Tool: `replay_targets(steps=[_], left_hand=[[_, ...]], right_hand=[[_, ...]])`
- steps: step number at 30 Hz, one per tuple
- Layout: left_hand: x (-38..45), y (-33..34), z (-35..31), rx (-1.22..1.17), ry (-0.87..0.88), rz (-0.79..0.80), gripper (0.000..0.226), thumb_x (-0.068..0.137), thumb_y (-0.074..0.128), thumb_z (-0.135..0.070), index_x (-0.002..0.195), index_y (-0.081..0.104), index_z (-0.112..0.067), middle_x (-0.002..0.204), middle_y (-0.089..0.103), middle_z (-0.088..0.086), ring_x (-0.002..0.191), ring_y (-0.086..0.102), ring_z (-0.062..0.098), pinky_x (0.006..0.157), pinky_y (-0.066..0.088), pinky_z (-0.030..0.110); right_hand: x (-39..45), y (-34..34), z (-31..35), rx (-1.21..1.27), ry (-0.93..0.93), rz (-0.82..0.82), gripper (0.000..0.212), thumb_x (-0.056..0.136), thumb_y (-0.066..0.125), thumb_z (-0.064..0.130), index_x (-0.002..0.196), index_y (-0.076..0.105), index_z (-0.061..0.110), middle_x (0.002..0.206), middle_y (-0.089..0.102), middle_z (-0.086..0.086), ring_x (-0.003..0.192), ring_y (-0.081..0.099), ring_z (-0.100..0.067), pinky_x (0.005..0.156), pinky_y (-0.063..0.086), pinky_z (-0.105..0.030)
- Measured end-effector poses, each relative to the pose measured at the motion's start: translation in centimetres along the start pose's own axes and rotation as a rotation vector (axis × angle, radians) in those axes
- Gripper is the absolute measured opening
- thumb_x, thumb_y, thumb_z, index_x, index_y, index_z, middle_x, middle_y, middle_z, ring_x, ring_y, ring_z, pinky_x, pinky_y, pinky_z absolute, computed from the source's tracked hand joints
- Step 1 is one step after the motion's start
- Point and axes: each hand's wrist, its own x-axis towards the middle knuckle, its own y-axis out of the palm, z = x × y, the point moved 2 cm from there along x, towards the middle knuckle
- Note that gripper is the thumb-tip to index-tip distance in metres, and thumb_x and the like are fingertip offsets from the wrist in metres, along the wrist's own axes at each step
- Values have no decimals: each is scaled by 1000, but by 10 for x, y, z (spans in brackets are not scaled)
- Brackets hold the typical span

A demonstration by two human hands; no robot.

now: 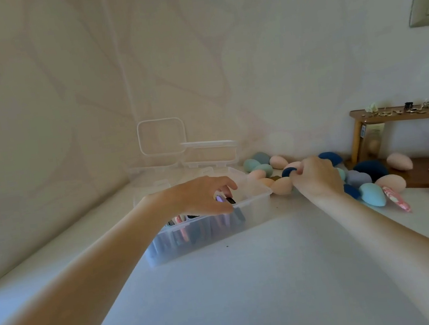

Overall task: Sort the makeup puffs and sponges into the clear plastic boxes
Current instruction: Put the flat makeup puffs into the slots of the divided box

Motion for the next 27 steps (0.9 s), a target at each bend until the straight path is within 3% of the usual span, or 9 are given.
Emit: replay_targets(steps=[3, 5, 8, 10, 12, 16, 22, 27], left_hand=[[-1, 0, -2, 20, 7, 5, 48, 88, 53, -25, 133, 39, -28, 130, 52, -11, 117, 47, 11, 92, 33, 21], [-1, 1, -4, 34, 5, 12, 49, 87, 54, -25, 134, 38, -29, 131, 51, -11, 118, 48, 12, 94, 35, 21], [-1, 1, -4, 39, -2, 11, 51, 87, 54, -25, 134, 36, -28, 132, 51, -11, 111, 48, 11, 93, 34, 22], [-3, 1, -4, 27, -11, 8, 51, 86, 55, -23, 133, 35, -27, 132, 51, -12, 103, 48, 9, 90, 34, 22], [-6, 2, -4, 16, -15, 1, 53, 85, 55, -22, 134, 33, -25, 133, 50, -12, 101, 48, 9, 89, 35, 22], [-11, 6, -2, -8, -15, -30, 56, 84, 56, -21, 134, 32, -23, 134, 50, -12, 90, 49, 9, 84, 37, 22], [-11, 6, 0, -46, -1, -42, 54, 84, 58, -22, 132, 34, -24, 132, 53, -9, 96, 53, 12, 84, 37, 22], [-12, 6, 1, -59, 18, -67, 52, 85, 56, -17, 133, 35, -21, 135, 50, -8, 109, 51, 11, 89, 36, 20]], right_hand=[[0, -10, 10, -59, -130, -69, 19, 92, 54, 21, 102, 62, 6, 102, 65, -12, 96, 58, -32, 72, 44, -35], [-4, -20, 20, 18, -226, -104, 13, 91, 53, 15, 100, 57, 7, 101, 63, -10, 90, 56, -28, 70, 42, -35], [-15, -34, 47, 166, -455, -134, 16, 91, 52, 11, 106, 50, 6, 93, 57, -5, 80, 49, -19, 62, 35, -24], [-26, -35, 66, 253, -541, -95, 16, 90, 53, 9, 106, 49, 7, 87, 55, -3, 79, 51, -20, 63, 41, -27], [-34, -28, 78, 290, -563, -38, 12, 89, 53, 8, 101, 51, 8, 83, 55, -2, 79, 54, -21, 64, 43, -30], [-43, -2, 82, 195, -551, 47, 10, 89, 53, 10, 88, 45, 15, 77, 51, 1, 72, 48, -19, 48, 27, -24], [-45, 19, 73, 112, -476, 85, 6, 90, 57, 16, 95, 57, 12, 91, 62, -4, 86, 58, -25, 63, 41, -29], [-40, 23, 77, -19, -480, 173, 17, 92, 52, 14, 83, 64, 7, 89, 57, -10, 80, 50, -23, 59, 34, -27]])
